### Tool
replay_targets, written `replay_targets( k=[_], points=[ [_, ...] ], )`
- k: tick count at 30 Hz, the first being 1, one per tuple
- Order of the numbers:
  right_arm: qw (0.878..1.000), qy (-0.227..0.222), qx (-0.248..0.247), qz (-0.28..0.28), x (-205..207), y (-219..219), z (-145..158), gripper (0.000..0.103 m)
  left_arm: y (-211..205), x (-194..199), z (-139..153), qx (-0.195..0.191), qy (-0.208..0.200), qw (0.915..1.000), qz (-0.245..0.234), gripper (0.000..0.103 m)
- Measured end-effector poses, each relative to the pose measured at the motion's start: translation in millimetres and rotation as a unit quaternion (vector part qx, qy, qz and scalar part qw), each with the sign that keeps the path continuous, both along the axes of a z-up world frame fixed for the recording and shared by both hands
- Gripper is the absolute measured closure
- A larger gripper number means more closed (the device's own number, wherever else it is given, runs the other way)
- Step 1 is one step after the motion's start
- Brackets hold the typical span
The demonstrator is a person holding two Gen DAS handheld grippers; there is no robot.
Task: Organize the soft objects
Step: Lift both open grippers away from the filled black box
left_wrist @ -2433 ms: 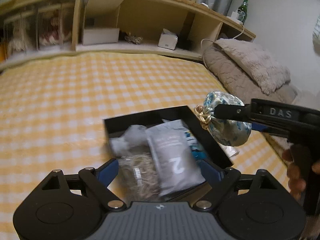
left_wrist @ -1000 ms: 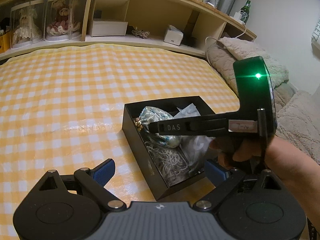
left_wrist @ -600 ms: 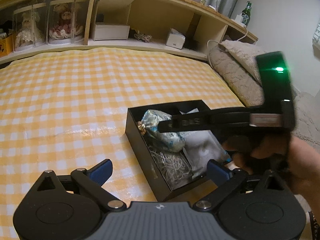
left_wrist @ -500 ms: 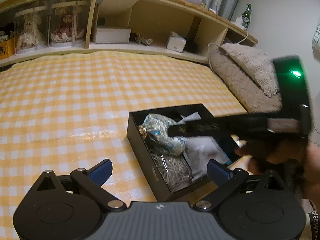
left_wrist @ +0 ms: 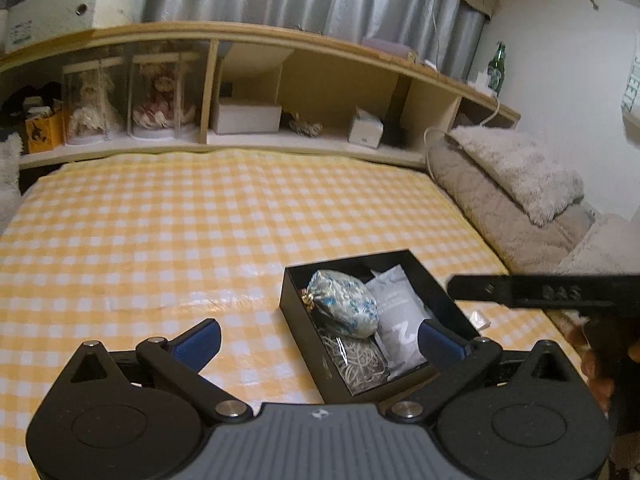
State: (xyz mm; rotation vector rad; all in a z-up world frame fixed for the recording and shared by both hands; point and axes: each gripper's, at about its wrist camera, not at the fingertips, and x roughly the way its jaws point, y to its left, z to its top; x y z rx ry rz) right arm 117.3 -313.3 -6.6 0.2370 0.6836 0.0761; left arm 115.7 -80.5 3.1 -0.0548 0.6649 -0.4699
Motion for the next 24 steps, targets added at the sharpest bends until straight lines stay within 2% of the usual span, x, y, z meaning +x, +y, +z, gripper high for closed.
replay_targets(
  k=[3,8,10,14,17,24],
  points=[
    [1.0,-0.014,-0.006,-0.005,-19.6,-1.1,9.9,0.024,7.1,-11.8,7.2,-0.006,-0.007,1.0,0.004,0.0],
    [0.999,-0.037,-0.002,-0.01,-54.1,-4.1,29.1,0.019,12.4,-31.9,17.3,-0.011,-0.016,0.9998,0.009,0.0],
    [0.999,-0.048,-0.006,-0.007,-68.0,-3.4,36.1,0.01,13.7,-40.8,20.7,-0.012,-0.02,0.9996,0.016,0.0],
    [0.998,-0.064,-0.021,-0.003,-93.9,-1.0,46.7,0.008,17.9,-56.8,26.1,-0.01,-0.03,0.999,0.032,0.0],
    [0.997,-0.071,-0.033,-0.004,-111.1,1.3,49.9,0.003,20.8,-68.4,29.7,-0.009,-0.041,0.9985,0.036,0.0],
    [0.995,-0.08,-0.048,-0.026,-142.5,-0.3,42.3,0.0,24.7,-92.7,29.1,0.0,-0.062,0.9976,0.031,0.0]
  ],
)
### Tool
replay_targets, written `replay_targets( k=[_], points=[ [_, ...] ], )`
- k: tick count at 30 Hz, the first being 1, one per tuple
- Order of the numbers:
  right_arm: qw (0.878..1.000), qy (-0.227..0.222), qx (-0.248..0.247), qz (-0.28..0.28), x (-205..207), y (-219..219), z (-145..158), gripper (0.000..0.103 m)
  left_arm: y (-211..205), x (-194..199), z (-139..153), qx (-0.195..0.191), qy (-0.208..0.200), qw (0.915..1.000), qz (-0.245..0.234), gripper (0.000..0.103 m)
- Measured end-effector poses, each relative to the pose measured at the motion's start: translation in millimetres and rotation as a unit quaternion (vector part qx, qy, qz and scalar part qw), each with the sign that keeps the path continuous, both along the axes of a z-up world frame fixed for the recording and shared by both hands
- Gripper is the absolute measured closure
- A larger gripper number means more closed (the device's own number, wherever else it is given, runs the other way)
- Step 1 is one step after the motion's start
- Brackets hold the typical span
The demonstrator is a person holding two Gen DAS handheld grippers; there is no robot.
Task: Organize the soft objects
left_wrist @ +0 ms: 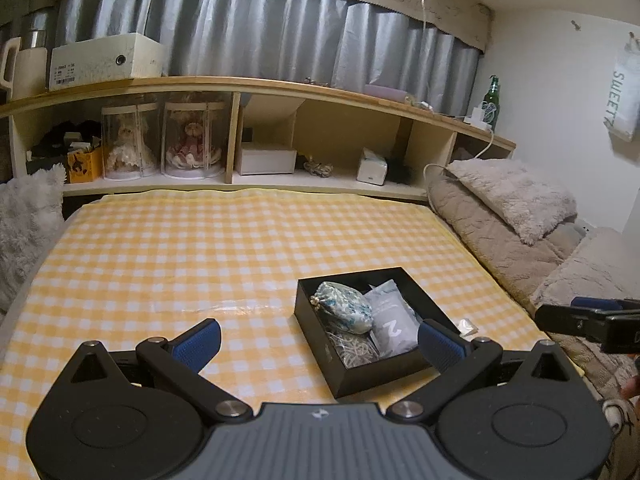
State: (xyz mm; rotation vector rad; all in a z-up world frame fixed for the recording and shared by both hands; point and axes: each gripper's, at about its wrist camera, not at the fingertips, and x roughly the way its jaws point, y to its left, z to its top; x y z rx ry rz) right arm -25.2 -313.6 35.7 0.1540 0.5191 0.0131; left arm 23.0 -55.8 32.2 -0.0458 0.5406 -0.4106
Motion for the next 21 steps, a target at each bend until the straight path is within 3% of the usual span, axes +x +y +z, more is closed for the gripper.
replay_targets(
  k=[5,21],
  points=[
    [1.0,-0.009,-0.015,-0.015,-17.6,2.8,-7.8,0.0,2.9,-12.0,-5.5,-0.009,-0.001,0.9999,-0.01,0.0],
    [0.998,-0.024,-0.053,-0.01,-36.0,24.5,-23.2,0.0,-2.2,-28.6,-22.6,0.043,-0.023,0.9988,0.003,0.0]
  ],
)
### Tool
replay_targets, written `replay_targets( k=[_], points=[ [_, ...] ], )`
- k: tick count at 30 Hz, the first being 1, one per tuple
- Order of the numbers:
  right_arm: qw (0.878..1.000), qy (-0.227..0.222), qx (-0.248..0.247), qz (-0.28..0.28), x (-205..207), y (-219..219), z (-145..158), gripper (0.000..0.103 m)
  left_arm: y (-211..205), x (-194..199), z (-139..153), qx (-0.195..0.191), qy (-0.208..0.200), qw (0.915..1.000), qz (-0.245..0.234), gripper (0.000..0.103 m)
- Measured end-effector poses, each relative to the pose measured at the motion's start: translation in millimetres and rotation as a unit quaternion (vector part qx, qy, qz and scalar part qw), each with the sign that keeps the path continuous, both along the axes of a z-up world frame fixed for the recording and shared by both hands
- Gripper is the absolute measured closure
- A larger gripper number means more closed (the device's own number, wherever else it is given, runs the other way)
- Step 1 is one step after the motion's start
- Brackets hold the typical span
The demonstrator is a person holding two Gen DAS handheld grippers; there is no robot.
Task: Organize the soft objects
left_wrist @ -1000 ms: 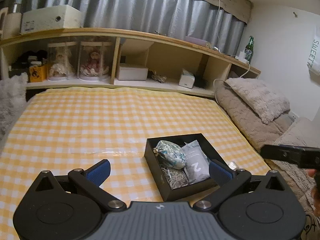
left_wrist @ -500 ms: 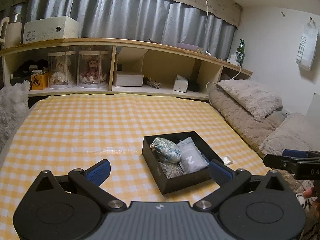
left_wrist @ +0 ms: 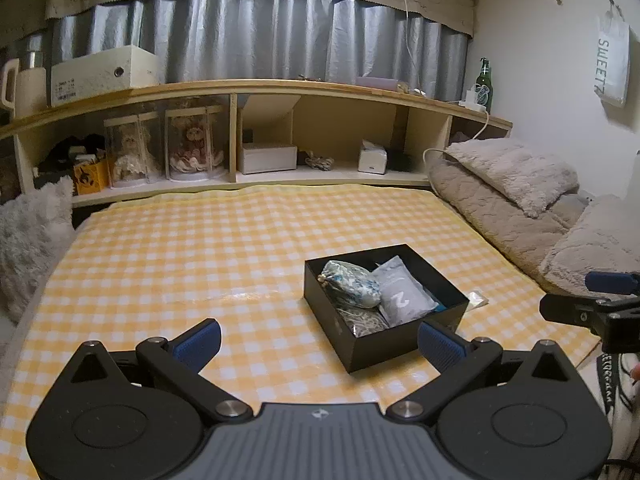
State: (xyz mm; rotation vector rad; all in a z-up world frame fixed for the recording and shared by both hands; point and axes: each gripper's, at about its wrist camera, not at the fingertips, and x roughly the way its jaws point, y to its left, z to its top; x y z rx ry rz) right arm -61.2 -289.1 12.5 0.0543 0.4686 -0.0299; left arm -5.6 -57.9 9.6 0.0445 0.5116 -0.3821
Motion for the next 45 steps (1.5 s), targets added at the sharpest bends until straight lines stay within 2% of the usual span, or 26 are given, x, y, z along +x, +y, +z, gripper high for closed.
replay_targets(
  k=[45],
  points=[
    [1.0,0.007,0.009,-0.007,1.3,-0.1,-8.2,0.0,5.8,-0.9,-1.8,0.002,0.004,1.0,0.008,0.0]
  ],
)
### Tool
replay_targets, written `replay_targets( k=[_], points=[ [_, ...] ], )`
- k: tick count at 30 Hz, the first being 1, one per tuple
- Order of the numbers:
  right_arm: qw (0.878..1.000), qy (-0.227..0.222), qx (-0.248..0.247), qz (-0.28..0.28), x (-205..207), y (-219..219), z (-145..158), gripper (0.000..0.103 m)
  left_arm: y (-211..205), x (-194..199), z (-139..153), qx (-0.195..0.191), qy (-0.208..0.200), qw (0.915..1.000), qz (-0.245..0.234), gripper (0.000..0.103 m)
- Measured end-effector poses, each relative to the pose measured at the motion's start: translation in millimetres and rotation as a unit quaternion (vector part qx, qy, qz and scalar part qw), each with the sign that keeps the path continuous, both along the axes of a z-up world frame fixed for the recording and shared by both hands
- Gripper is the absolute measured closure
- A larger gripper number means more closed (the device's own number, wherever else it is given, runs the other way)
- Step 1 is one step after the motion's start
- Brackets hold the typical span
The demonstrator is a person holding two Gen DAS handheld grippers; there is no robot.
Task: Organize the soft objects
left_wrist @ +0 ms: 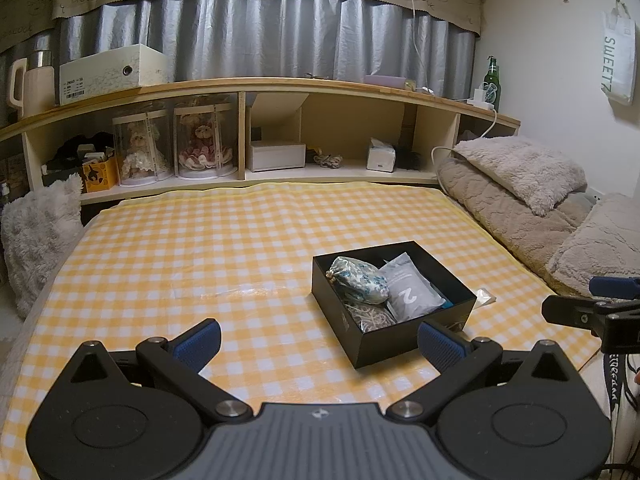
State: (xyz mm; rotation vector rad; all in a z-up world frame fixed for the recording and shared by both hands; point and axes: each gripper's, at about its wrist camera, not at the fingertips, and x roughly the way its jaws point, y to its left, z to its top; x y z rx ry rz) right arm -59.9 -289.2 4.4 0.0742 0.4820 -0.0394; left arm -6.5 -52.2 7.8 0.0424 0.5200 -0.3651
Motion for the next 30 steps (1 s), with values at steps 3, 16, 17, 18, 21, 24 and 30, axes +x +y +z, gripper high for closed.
replay_targets(
  k=[3,16,17,18,21,24,30],
  points=[
    [1.0,0.0,0.0,0.0,0.0,-0.2,0.0,0.0,-0.3,-0.1,0.1,0.0,0.0,1.0,0.0,0.0],
    [1.0,0.0,0.001,0.0,0.4,-0.4,-0.2,0.0,-0.1,-0.3,0.4,0.0,0.0,1.0,0.0,0.0],
    [1.0,0.0,0.001,0.001,0.4,-0.6,-0.2,0.0,0.9,-0.2,0.5,0.0,0.0,1.0,0.0,0.0],
    [1.0,0.0,0.0,0.001,0.4,-0.8,-0.1,0.0,-0.2,-0.3,0.4,0.0,0.0,1.0,0.0,0.0],
    [1.0,0.0,0.001,0.001,0.5,-1.2,-0.1,0.0,-0.1,-0.4,0.5,0.0,0.0,1.0,0.0,0.0],
    [1.0,0.0,0.001,0.001,0.6,-1.3,-0.2,0.0,0.3,-0.3,0.5,0.0,0.0,1.0,0.0,0.0],
    [1.0,0.0,0.001,0.001,0.6,-1.0,-0.4,0.0,-0.5,-0.6,0.7,0.0,0.0,1.0,0.0,0.0]
  ],
)
